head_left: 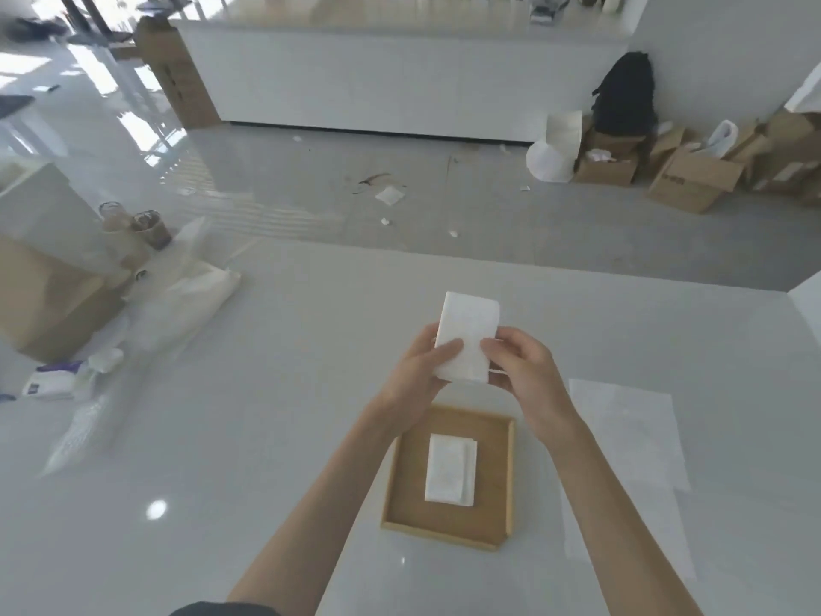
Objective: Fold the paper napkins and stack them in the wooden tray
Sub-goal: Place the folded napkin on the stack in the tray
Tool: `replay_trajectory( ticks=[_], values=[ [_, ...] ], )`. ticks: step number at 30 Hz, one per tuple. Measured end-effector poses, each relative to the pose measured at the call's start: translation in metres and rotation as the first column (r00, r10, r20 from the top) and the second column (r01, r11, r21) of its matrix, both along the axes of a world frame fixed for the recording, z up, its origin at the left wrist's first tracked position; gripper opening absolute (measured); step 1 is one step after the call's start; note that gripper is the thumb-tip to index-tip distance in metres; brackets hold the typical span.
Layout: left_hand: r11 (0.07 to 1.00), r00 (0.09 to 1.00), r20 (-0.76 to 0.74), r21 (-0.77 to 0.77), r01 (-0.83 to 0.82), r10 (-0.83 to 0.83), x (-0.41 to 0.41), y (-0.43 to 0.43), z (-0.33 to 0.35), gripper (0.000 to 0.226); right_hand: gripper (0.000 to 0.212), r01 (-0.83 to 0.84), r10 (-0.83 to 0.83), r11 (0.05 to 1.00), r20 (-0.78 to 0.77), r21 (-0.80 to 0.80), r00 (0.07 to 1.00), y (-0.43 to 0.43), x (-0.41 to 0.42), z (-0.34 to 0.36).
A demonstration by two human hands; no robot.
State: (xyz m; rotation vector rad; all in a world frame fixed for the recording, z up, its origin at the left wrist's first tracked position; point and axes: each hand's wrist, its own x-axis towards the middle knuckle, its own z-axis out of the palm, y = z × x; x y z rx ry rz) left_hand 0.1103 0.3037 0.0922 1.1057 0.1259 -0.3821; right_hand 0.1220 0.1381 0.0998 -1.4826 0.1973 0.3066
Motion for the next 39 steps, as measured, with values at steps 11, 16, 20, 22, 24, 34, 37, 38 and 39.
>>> replay_trajectory(
  ticks=[11, 16, 20, 22, 24, 34, 37, 38, 39],
  values=[
    [0.645, 0.926, -0.377, 0.709, 0.284, 0.007, -0.058, -0.006, -0.193, 0.018, 0.011, -0.019, -0.096, 0.942, -0.325, -0.334, 0.941, -0.003, -0.071, -0.210],
    [0.540, 0.928, -0.373, 0.781, 0.315, -0.002, -0.059, -0.012, -0.226, 0.012, 0.018, -0.059, -0.124, 0.892, -0.367, -0.449, 0.922, -0.001, -0.071, -0.246],
    [0.443, 0.924, -0.380, 0.822, 0.359, -0.042, -0.058, -0.011, -0.239, 0.012, 0.021, -0.119, -0.107, 0.838, -0.375, -0.532, 0.921, 0.002, -0.074, -0.259],
    [0.413, 0.925, -0.377, 0.835, 0.363, -0.052, -0.058, -0.012, -0.243, 0.011, 0.022, -0.123, -0.112, 0.818, -0.365, -0.563, 0.924, 0.003, -0.075, -0.265],
    [0.381, 0.929, -0.364, 0.851, 0.363, -0.072, -0.059, -0.014, -0.243, 0.012, 0.023, -0.126, -0.103, 0.806, -0.346, -0.578, 0.932, 0.004, -0.078, -0.267],
    [-0.033, 0.897, -0.337, 0.939, 0.342, -0.286, -0.063, -0.018, -0.234, 0.061, 0.044, -0.214, 0.263, 0.471, -0.095, -0.856, 0.960, 0.000, -0.098, -0.265],
    [-0.071, 0.892, -0.361, 0.932, 0.356, -0.273, -0.063, -0.021, -0.230, 0.065, 0.046, -0.225, 0.266, 0.520, -0.093, -0.824, 0.959, -0.002, -0.100, -0.261],
    [-0.058, 0.904, -0.344, 0.938, 0.341, -0.253, -0.063, -0.023, -0.227, 0.068, 0.047, -0.205, 0.252, 0.550, -0.074, -0.809, 0.965, -0.005, -0.101, -0.257],
    [-0.045, 0.916, -0.322, 0.946, 0.321, -0.238, -0.062, -0.027, -0.224, 0.071, 0.047, -0.167, 0.222, 0.581, -0.042, -0.796, 0.974, -0.010, -0.101, -0.253]
  ],
)
